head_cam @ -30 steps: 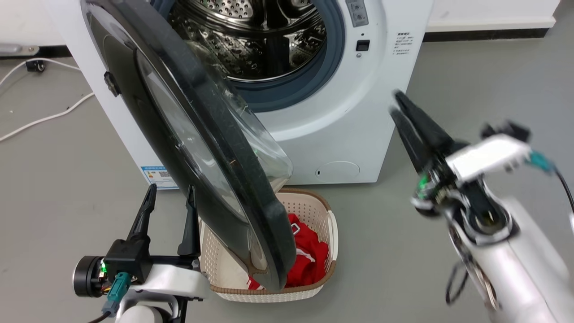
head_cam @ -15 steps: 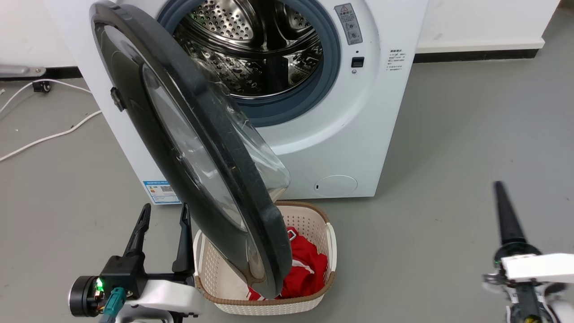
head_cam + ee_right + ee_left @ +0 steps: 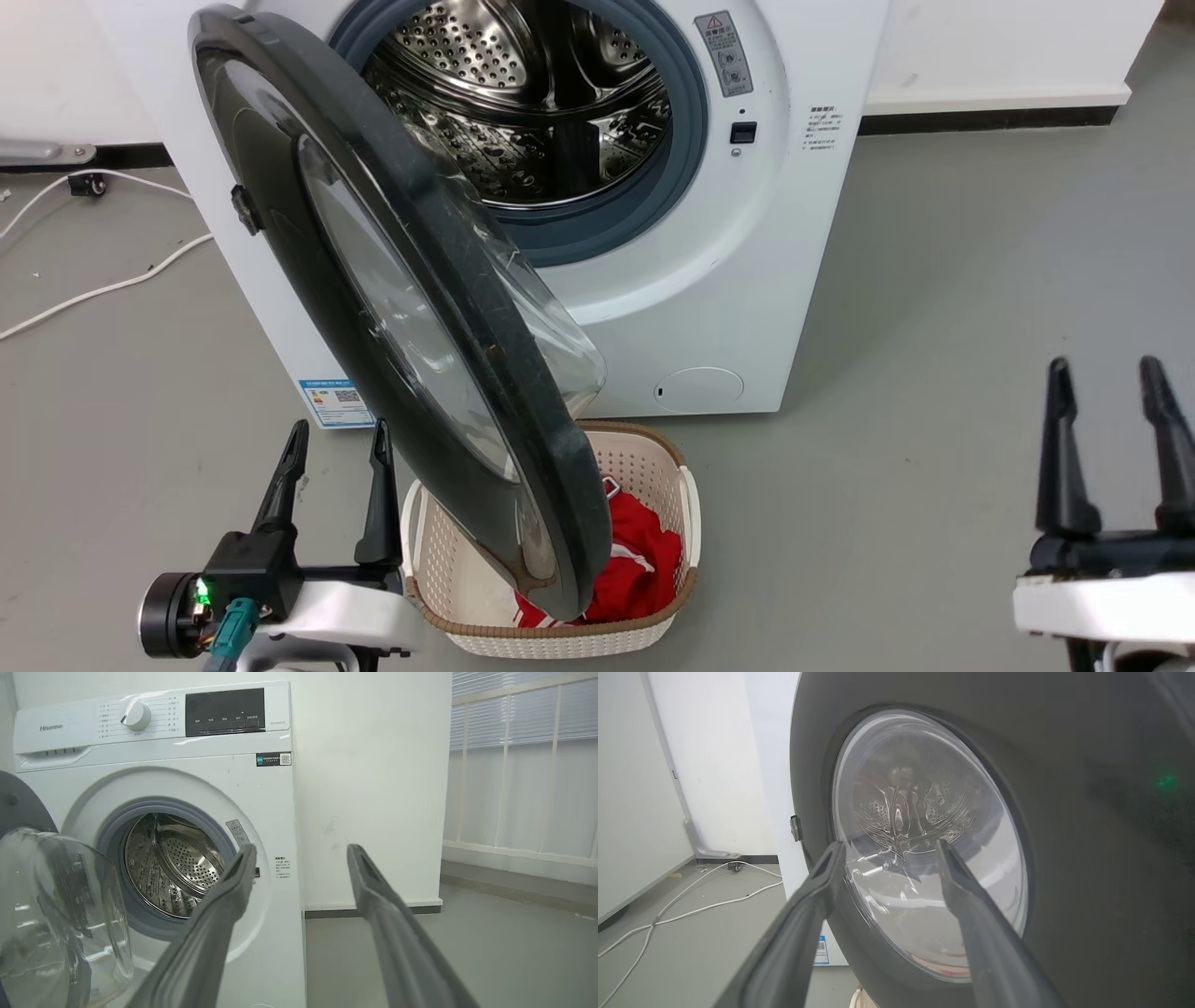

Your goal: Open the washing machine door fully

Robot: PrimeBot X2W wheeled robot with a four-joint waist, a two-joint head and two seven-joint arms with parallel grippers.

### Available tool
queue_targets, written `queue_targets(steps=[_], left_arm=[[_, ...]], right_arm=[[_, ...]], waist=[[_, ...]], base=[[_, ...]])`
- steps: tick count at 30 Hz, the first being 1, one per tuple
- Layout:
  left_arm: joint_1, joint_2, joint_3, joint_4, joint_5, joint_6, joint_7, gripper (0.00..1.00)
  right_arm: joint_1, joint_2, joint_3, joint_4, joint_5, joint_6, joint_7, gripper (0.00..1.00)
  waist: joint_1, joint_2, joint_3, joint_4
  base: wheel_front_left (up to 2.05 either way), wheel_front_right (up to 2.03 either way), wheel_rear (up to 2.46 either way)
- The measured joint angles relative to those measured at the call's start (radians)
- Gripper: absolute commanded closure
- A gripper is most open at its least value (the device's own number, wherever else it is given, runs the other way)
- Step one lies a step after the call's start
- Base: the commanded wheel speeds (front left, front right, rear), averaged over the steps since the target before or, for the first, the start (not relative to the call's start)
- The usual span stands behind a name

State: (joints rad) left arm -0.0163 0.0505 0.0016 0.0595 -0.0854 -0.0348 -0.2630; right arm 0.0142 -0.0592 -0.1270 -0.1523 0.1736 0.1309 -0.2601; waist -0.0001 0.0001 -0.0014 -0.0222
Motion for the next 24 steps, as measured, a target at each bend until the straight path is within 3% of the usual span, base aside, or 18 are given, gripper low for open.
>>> queue_targets(steps=[4,13,24], left_arm=[[-0.005,0.000,0.002,-0.005,0.002,-0.001,0.000,0.00],[-0.005,0.000,0.004,-0.007,0.011,-0.009,0.000,0.00],[-0.004,0.000,0.003,-0.005,0.012,-0.014,0.000,0.00]], right_arm=[[0.052,0.006,0.033,-0.025,-0.123,0.000,0.015,0.00],[0.089,0.007,0.049,0.115,-0.092,0.000,0.013,0.00],[0.066,0.008,0.057,0.149,-0.094,0.000,0.001,0.00]], waist=[[0.0000,-0.0001,-0.001,0.005],[0.0000,0.0000,-0.003,0.007],[0.0001,0.0000,0.000,0.005]], base=[[0.00,0.00,0.00],[0.00,0.00,0.00],[0.00,0.00,0.00]])
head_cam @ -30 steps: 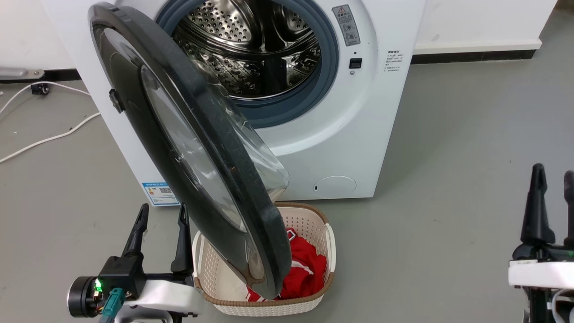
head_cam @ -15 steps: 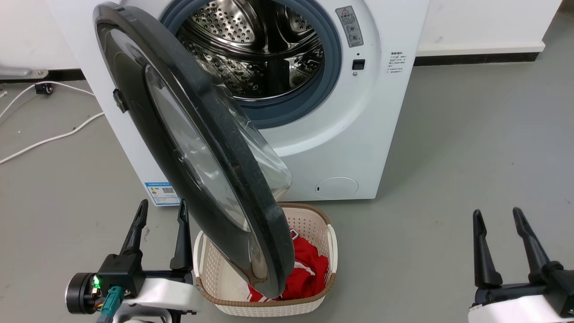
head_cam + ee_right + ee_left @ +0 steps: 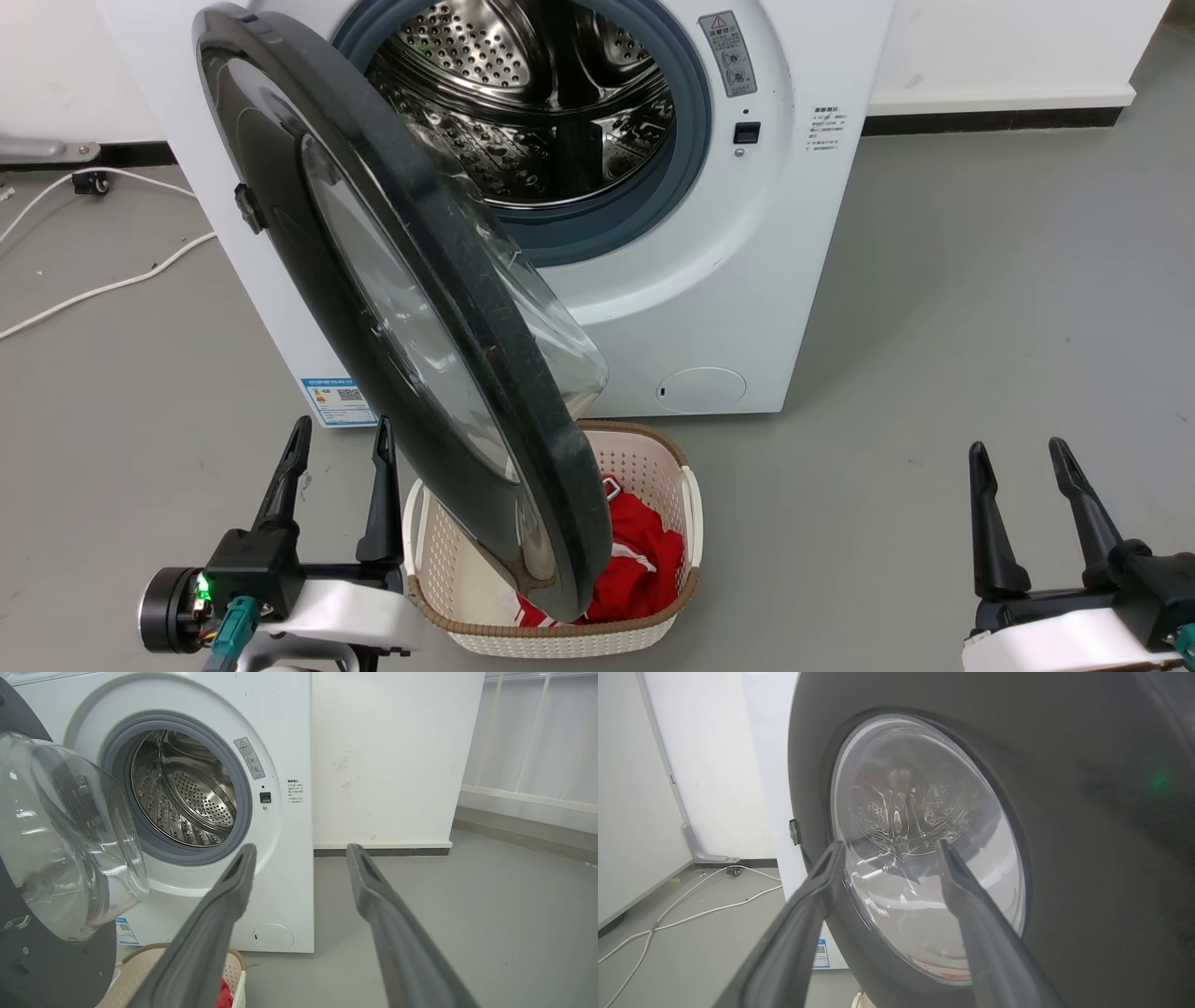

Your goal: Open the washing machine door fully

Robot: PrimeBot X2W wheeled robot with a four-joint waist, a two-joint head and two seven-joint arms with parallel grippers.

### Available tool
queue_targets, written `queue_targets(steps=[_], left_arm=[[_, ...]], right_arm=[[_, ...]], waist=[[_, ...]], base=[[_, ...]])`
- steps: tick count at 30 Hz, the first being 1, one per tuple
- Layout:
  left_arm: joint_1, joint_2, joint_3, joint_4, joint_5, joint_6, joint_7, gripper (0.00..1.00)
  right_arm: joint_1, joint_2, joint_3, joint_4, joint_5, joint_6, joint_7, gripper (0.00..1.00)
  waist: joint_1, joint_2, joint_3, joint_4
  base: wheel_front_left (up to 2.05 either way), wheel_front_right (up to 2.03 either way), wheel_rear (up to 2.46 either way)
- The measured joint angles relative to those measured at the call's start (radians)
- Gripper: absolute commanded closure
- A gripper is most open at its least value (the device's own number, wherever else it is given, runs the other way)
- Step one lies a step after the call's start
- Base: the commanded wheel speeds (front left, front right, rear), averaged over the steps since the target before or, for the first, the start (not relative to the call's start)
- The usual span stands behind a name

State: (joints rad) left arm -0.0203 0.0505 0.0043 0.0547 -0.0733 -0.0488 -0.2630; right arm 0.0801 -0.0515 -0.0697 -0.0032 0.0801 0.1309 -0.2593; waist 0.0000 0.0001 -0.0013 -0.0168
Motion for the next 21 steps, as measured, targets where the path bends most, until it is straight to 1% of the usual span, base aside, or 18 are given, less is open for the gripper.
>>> queue_targets(steps=[1,2,3,4,11,14,17,21], left_arm=[[0.000,0.000,0.000,0.000,0.000,0.000,0.000,0.00],[0.000,0.000,0.000,0.000,0.000,-0.001,0.000,0.07],[0.000,0.000,-0.001,0.000,0.000,-0.004,0.000,0.71],[0.000,0.000,-0.003,0.000,0.000,-0.006,0.000,1.00],[0.003,0.000,-0.004,-0.005,-0.002,-0.012,0.000,1.00],[0.002,0.000,-0.003,-0.036,-0.001,-0.009,0.000,1.00],[-0.006,0.000,0.000,-0.102,0.002,-0.002,0.000,1.00],[-0.033,0.000,0.006,-0.242,0.017,0.005,0.000,1.00]], right_arm=[[0.000,0.000,0.000,0.000,0.000,0.000,0.000,0.00],[0.000,0.000,0.001,0.000,0.000,0.000,0.000,0.00],[-0.001,0.000,0.001,0.000,0.000,0.000,-0.001,0.00],[-0.002,0.000,0.001,0.001,0.000,0.000,-0.001,0.00],[-0.008,0.000,0.004,-0.001,0.002,0.000,-0.003,0.00],[-0.008,0.000,0.004,-0.002,0.003,0.000,-0.003,0.00],[-0.009,0.000,0.003,-0.002,0.007,0.000,-0.003,0.00],[-0.009,0.000,0.002,-0.003,0.010,0.000,-0.003,0.00]], waist=[[0.0000,0.0000,0.000,0.000],[0.0000,0.0000,0.000,0.000],[0.0000,0.0000,0.001,0.001],[0.0000,0.0000,0.001,0.001],[0.0000,0.0000,0.000,0.002],[0.0000,0.0000,0.001,0.003],[0.0000,0.0000,0.003,0.004],[0.0000,0.0000,0.005,0.007]], base=[[0.00,0.00,0.00],[0.00,0.00,0.00],[0.00,0.00,0.00],[0.00,0.00,0.00],[0.00,0.00,0.00],[0.00,0.00,0.00],[0.00,0.00,0.00],[0.00,0.00,0.00]])
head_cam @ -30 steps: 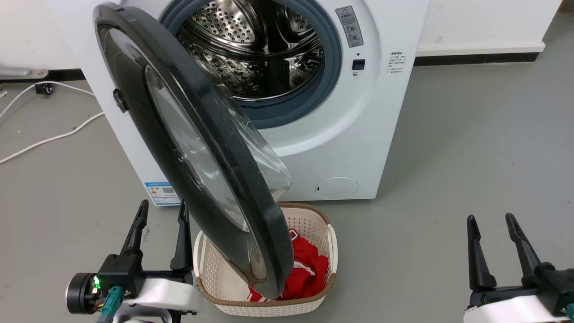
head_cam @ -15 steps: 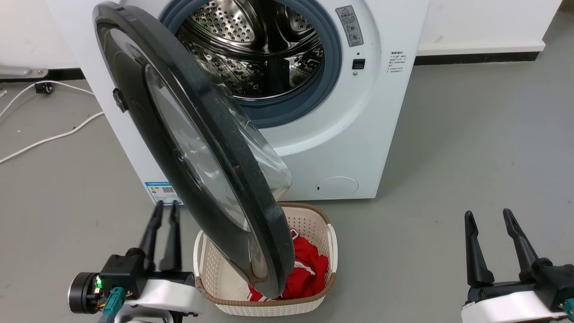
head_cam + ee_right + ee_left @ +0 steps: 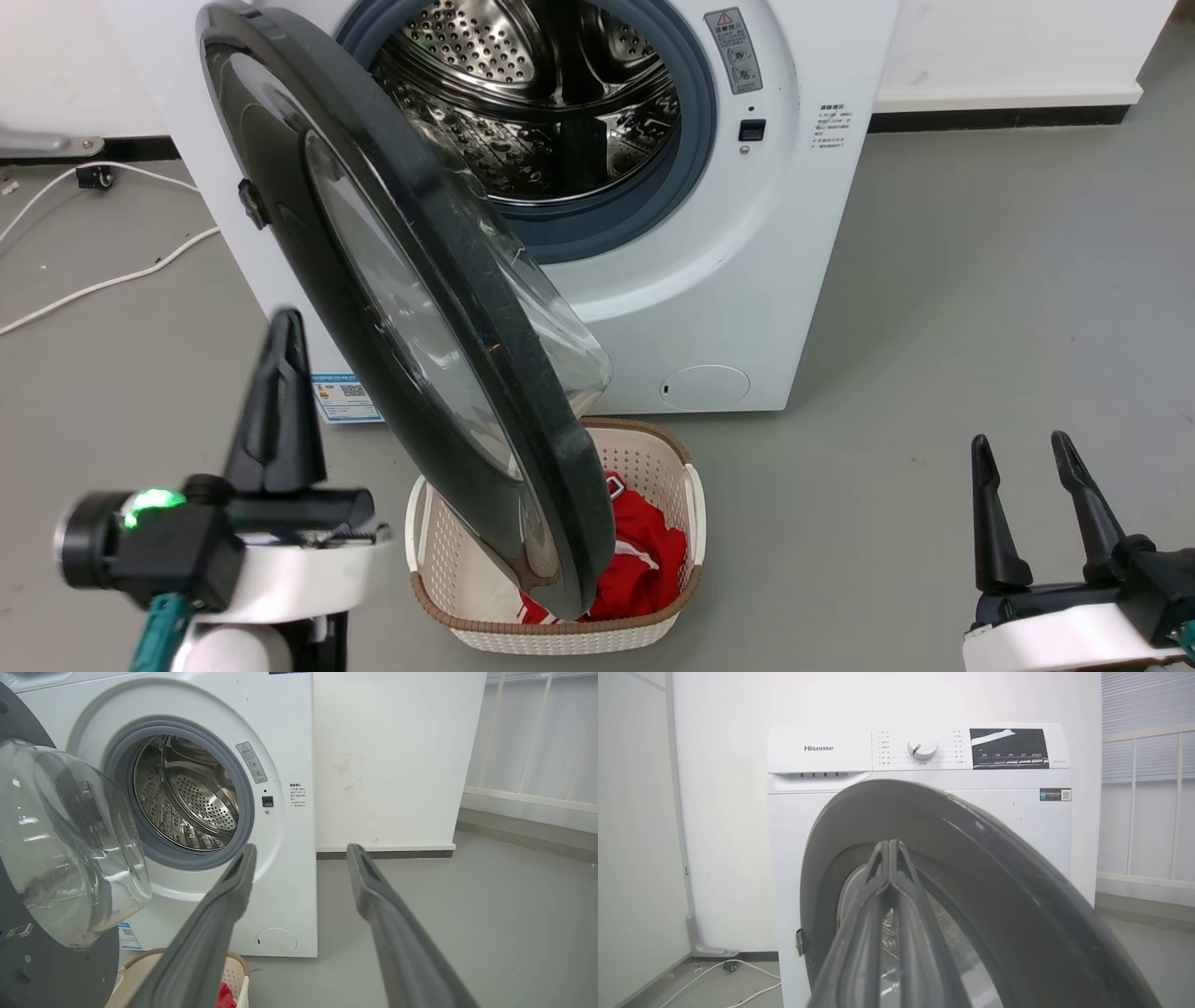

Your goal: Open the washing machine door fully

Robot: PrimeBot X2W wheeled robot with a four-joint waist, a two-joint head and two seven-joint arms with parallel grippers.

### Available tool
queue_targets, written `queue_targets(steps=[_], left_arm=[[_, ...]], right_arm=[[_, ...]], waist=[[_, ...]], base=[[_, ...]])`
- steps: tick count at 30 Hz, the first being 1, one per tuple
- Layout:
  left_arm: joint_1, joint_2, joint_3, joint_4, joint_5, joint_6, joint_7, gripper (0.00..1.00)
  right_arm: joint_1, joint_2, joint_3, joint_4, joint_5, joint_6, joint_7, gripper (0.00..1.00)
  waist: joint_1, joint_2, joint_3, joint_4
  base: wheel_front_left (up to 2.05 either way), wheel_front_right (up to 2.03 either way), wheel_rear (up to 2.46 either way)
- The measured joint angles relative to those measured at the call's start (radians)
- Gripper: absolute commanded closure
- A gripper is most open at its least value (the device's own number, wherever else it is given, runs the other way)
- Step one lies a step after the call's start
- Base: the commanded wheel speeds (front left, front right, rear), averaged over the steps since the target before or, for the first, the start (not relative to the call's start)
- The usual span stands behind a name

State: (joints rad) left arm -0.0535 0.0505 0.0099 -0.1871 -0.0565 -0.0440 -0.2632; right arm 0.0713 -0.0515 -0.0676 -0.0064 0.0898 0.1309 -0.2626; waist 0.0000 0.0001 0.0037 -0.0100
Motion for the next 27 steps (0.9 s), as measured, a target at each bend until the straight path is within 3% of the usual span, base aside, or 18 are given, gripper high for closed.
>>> queue_targets(steps=[9,14,20,22,27], left_arm=[[-0.077,0.000,-0.038,-0.348,0.040,-0.007,0.000,1.00],[-0.105,0.005,-0.137,-0.448,0.055,-0.039,-0.001,1.00],[-0.074,0.011,-0.336,-0.365,0.022,-0.072,-0.001,1.00],[-0.005,0.031,-0.434,-0.229,-0.005,-0.079,-0.001,1.00],[0.048,0.067,-0.504,-0.062,-0.053,-0.082,0.021,1.00]], right_arm=[[-0.002,0.000,0.002,0.006,0.007,0.000,0.000,0.00],[-0.007,0.000,0.006,0.010,0.014,0.000,0.000,0.00],[-0.009,0.000,0.007,0.017,0.017,0.000,0.000,0.00],[-0.009,0.000,0.011,0.021,0.020,0.000,0.000,0.00],[-0.008,0.000,0.009,0.024,0.026,0.000,0.000,0.00]], waist=[[0.0000,0.0000,0.001,-0.001],[0.0000,0.0000,0.004,-0.006],[0.0000,0.0000,0.004,-0.007],[0.0000,0.0000,0.003,-0.010],[0.0000,0.0000,0.006,-0.007]], base=[[0.00,0.00,0.00],[0.00,0.00,0.00],[0.00,0.00,0.00],[0.00,0.00,0.00],[0.00,0.00,0.00]])
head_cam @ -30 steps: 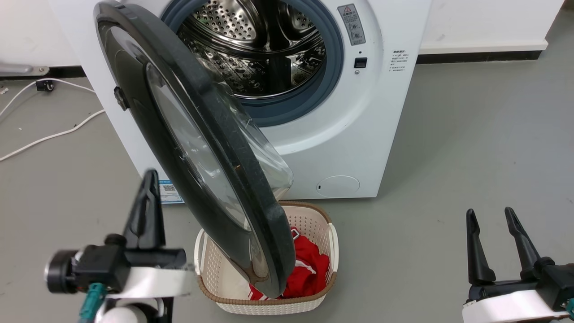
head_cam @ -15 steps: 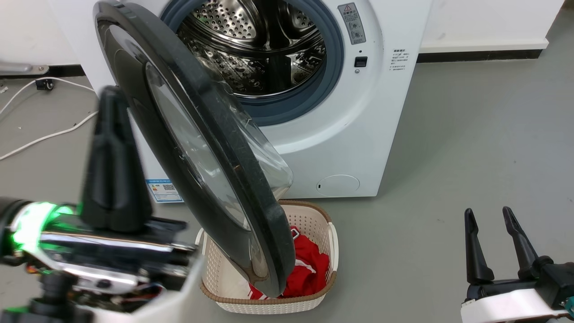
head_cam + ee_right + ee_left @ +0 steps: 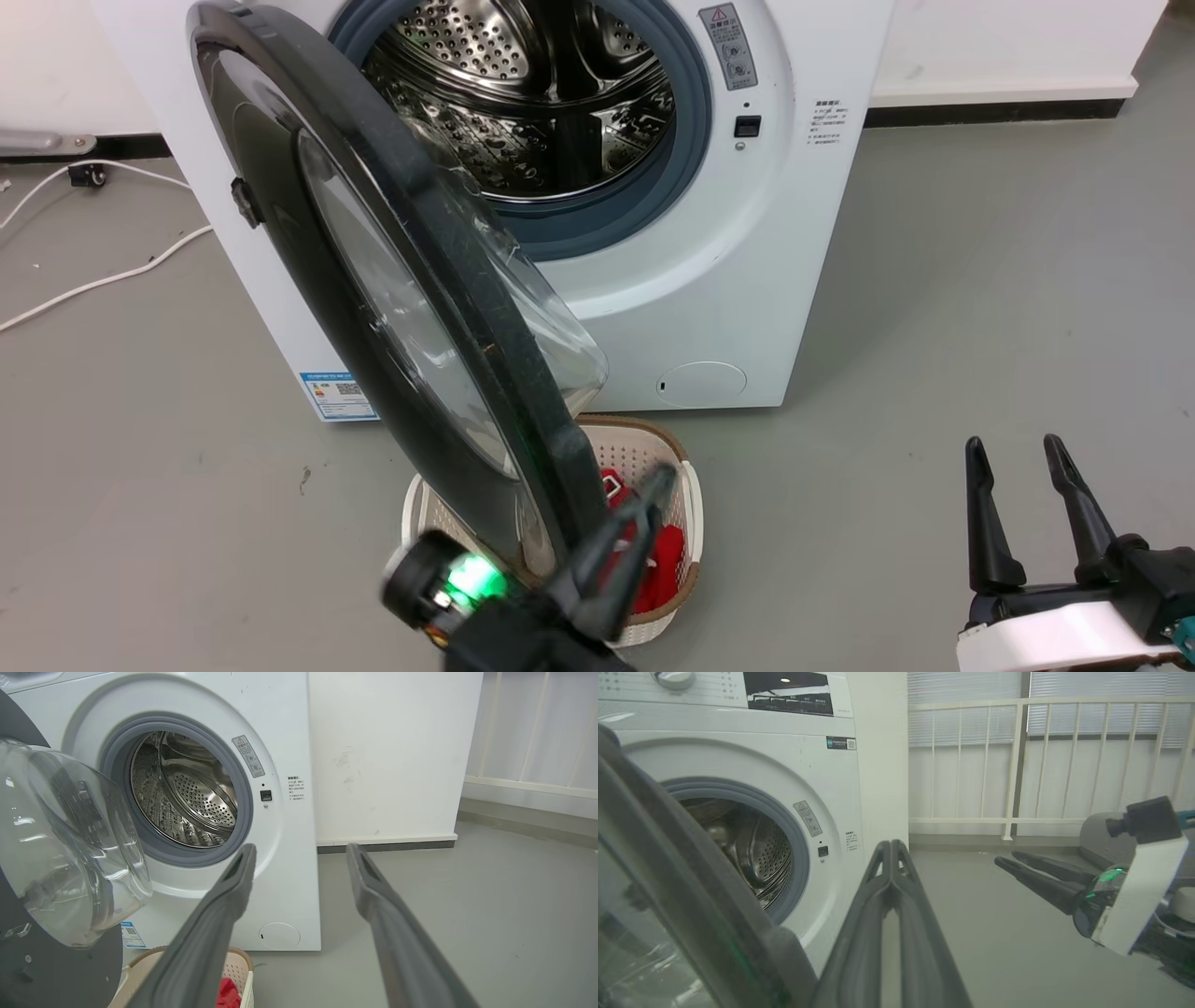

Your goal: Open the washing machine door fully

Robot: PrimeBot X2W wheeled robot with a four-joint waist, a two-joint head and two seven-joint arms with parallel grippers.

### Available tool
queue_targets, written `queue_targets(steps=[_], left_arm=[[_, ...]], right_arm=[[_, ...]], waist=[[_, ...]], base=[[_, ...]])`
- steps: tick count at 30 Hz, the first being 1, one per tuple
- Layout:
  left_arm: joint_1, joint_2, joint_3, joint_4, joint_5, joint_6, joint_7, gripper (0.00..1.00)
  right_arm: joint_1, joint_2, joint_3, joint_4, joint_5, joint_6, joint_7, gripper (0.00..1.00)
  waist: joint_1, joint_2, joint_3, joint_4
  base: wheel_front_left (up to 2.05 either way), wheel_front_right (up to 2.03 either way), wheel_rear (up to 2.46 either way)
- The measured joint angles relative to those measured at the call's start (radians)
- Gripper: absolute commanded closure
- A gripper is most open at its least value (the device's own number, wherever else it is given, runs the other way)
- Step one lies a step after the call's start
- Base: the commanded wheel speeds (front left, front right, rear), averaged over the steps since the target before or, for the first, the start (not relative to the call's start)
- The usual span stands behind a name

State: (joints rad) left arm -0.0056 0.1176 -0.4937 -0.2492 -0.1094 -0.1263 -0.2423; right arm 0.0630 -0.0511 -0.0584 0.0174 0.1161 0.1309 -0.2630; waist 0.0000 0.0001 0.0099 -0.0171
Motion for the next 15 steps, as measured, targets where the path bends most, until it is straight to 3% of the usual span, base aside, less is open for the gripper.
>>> queue_targets(steps=[8,15], left_arm=[[-0.005,0.004,-0.072,0.201,-0.065,-0.003,0.087,1.00],[-0.104,-0.037,-0.063,0.325,-0.071,0.034,0.059,1.00]], right_arm=[[-0.004,0.000,0.009,0.005,0.013,0.000,0.000,0.00],[-0.017,0.000,0.015,0.016,0.024,0.000,0.000,0.00]], waist=[[0.0000,0.0000,0.020,0.006],[0.0000,0.0000,0.037,-0.001]], base=[[0.00,0.00,0.00],[0.00,0.00,0.00]])
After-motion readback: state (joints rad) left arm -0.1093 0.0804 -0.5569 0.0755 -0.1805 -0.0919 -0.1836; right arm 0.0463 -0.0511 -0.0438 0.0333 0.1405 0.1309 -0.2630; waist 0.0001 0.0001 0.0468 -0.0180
